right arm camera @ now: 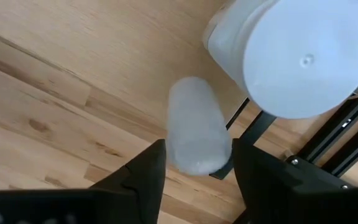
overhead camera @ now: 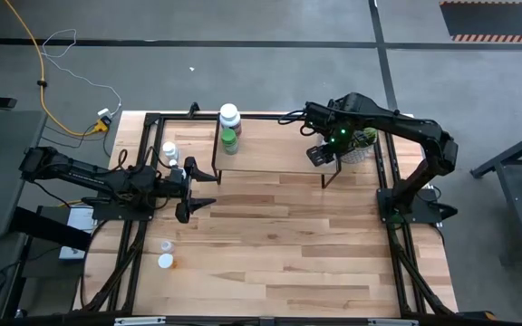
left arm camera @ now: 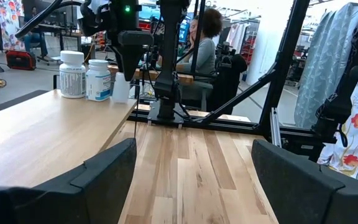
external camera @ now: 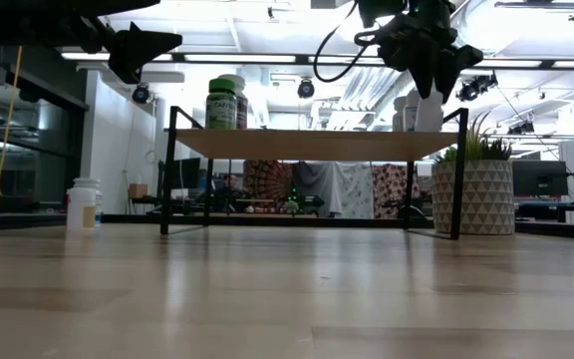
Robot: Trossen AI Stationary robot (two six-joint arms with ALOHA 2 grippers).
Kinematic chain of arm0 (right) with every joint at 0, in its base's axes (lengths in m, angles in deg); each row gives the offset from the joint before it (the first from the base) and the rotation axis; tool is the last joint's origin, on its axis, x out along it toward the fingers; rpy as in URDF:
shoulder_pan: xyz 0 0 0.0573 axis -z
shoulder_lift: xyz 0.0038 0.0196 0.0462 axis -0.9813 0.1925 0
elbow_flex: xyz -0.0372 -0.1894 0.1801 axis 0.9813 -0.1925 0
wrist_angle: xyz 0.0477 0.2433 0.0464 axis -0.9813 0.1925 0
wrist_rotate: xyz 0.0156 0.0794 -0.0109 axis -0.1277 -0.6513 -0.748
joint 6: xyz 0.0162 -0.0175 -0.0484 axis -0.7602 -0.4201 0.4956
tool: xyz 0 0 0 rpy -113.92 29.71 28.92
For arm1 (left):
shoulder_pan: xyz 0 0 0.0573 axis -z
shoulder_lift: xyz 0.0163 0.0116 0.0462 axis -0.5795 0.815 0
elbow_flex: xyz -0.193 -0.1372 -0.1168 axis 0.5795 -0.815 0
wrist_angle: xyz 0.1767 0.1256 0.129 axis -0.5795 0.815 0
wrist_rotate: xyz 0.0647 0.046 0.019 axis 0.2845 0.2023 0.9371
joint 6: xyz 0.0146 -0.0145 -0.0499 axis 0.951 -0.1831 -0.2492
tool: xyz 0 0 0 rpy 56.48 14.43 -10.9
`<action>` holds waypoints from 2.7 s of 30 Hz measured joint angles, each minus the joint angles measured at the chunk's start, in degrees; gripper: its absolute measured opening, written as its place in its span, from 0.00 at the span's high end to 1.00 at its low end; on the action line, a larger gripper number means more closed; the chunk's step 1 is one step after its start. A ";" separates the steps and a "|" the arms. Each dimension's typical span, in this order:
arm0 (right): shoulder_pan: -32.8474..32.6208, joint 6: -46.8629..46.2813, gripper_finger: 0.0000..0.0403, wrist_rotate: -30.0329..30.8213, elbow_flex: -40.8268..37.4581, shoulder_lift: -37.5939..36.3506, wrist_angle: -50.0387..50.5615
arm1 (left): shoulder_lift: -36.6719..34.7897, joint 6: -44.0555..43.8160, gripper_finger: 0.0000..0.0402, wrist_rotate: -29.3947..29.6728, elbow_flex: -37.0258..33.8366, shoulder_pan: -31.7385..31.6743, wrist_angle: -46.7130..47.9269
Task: Pick and place medicine bottles onto shelf by color
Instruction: Put the transparent pill bottle on the shelf
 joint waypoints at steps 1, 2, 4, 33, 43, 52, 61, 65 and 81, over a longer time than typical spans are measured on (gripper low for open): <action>0.00 0.02 0.56 0.01 0.00 0.00 0.00 | 0.00 0.00 0.23 -0.01 0.00 0.00 0.01; 0.00 0.04 0.56 0.01 0.00 0.00 0.00 | 0.00 0.00 0.23 0.00 0.00 0.00 -0.01; 0.00 0.07 0.56 0.23 0.00 0.00 0.00 | 0.00 0.00 0.23 0.00 0.00 -0.01 0.01; -26.02 -7.44 0.56 10.72 -30.83 -27.74 -16.68 | 0.00 1.23 0.23 3.32 0.00 -0.01 0.01; -43.30 -1.51 0.56 33.12 -62.98 -40.87 -81.11 | 0.00 -1.31 0.23 3.26 0.00 -0.01 0.01; -44.47 14.49 0.56 43.32 -71.73 -40.54 -108.59 | 0.01 -2.58 0.23 3.31 0.00 -0.01 -0.04; -40.25 13.64 0.56 43.29 -71.78 -40.54 -108.52 | 0.02 -2.58 0.23 3.45 0.00 -0.01 -0.07; -39.30 11.58 0.56 43.14 -71.78 -40.54 -106.51 | 0.02 -2.57 0.23 3.43 0.00 -0.01 -0.05; -42.65 24.79 0.56 24.41 -71.78 -34.87 -122.78 | 0.00 -1.95 0.23 3.43 0.00 -0.01 -0.03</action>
